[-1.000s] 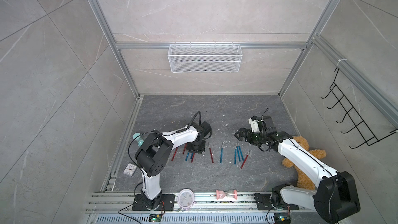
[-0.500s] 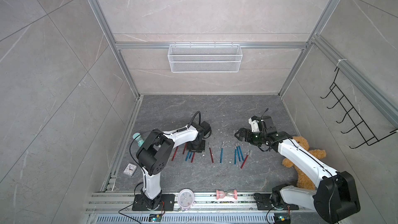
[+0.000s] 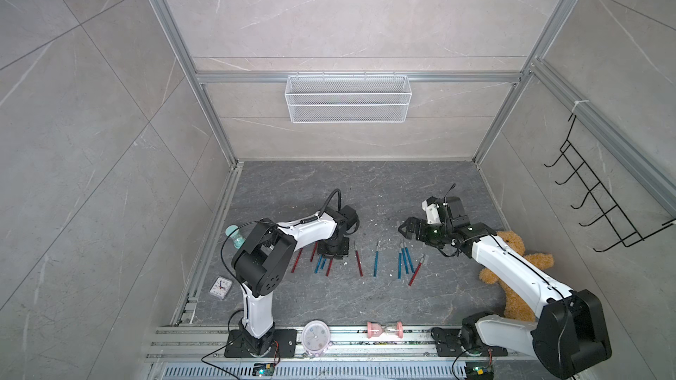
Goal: Remove protective caps from carving knives
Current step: Pick up the carving knife from the center of the board.
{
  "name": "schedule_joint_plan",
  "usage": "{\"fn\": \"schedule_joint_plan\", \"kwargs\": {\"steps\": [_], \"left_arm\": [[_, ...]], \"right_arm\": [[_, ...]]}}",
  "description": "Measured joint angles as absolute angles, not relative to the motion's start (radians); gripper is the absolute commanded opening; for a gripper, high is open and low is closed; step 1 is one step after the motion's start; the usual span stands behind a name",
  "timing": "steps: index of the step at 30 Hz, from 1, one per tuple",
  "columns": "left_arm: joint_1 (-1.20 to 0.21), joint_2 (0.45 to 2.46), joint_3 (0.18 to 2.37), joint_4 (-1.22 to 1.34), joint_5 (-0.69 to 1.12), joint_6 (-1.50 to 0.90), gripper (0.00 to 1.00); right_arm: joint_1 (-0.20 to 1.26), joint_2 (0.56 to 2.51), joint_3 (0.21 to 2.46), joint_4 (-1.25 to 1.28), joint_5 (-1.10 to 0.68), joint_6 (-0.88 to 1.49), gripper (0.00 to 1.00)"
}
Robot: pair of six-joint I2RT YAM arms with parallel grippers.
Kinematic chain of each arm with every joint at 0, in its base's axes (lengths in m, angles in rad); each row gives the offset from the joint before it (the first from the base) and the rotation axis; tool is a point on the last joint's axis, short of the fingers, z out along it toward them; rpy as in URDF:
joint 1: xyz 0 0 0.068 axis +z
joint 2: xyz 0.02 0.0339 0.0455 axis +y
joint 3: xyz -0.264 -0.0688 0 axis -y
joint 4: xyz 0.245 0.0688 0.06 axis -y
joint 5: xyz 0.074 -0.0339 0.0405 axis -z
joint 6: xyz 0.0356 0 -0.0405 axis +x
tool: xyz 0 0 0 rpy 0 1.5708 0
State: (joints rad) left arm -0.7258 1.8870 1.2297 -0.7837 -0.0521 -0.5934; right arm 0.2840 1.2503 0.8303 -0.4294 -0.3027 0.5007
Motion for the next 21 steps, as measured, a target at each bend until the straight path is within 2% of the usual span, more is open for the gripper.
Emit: {"fn": "schedule_joint_plan", "kwargs": {"steps": [7,16,21], "left_arm": [[-0.724,1.893,1.235,-0.786,-0.049,-0.591,0.27],[-0.725,1.896,1.238,-0.78,-0.027,-0.586,0.17],[-0.728,1.9,1.244,-0.781,-0.019,-0.583,0.16]], "right_arm": [[0.284,1.255,0.83,-0.429,-0.303,0.501,1.0],[0.284,1.255,0.83,-0.429,-0.303,0.501,1.0],[0.284,1.255,0.83,-0.429,-0.303,0.501,1.0]]}}
